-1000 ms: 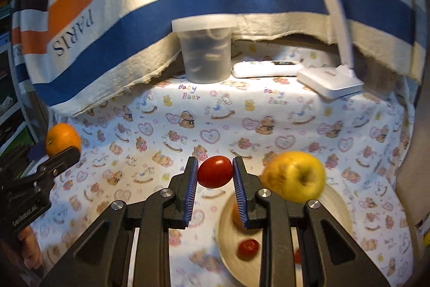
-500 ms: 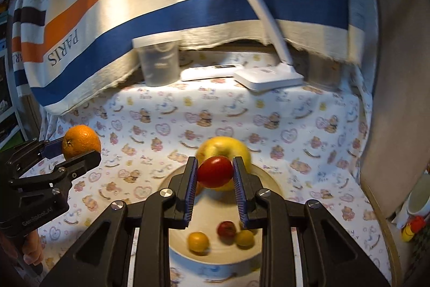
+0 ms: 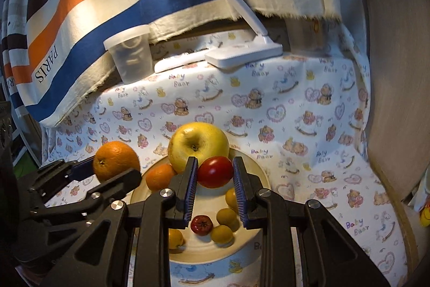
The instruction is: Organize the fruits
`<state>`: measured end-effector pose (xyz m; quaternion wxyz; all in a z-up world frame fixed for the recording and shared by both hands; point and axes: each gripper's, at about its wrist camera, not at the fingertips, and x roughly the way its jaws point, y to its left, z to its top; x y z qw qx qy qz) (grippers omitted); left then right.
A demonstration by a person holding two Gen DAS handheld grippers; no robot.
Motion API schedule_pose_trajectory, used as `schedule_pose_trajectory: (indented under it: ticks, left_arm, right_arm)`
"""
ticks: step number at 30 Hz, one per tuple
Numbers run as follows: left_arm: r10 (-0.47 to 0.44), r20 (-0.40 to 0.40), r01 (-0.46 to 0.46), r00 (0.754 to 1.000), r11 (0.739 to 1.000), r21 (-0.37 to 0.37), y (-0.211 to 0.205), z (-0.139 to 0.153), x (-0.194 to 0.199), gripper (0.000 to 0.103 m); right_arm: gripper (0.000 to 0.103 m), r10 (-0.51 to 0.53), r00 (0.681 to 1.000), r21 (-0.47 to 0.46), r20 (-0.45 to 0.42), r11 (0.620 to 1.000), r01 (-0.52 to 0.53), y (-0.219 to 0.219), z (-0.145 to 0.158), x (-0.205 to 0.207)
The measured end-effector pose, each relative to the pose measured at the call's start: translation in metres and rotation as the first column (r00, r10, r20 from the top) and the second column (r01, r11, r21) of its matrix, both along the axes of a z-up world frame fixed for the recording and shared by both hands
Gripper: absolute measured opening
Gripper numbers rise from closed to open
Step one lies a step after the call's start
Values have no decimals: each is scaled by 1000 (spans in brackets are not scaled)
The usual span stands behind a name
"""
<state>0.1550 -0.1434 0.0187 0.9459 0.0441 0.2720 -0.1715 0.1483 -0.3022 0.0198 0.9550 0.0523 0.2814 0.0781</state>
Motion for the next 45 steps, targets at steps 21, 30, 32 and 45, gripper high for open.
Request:
schedule_pose_trajectory:
  ticks: [21, 30, 32, 45]
  left_arm:
    - [-3, -154, 10, 988, 999, 46, -12, -39, 22, 48]
    - [-11, -111, 16, 994, 999, 45, -10, -32, 15, 67]
    - [-7, -96, 12, 995, 999, 44, -9, -30, 13, 70]
    - [48, 3, -48, 999, 998, 38, 10, -4, -2, 72]
  right_arm:
    - [27, -12, 971, -5, -238, 1000, 11, -14, -47, 33]
    - [27, -48, 965, -8, -256, 999, 48, -21, -49, 32]
    - [28, -50, 966, -2, -253, 999, 52, -21, -48, 31]
    - [38, -87, 978, 13, -192, 996, 91, -27, -33, 19]
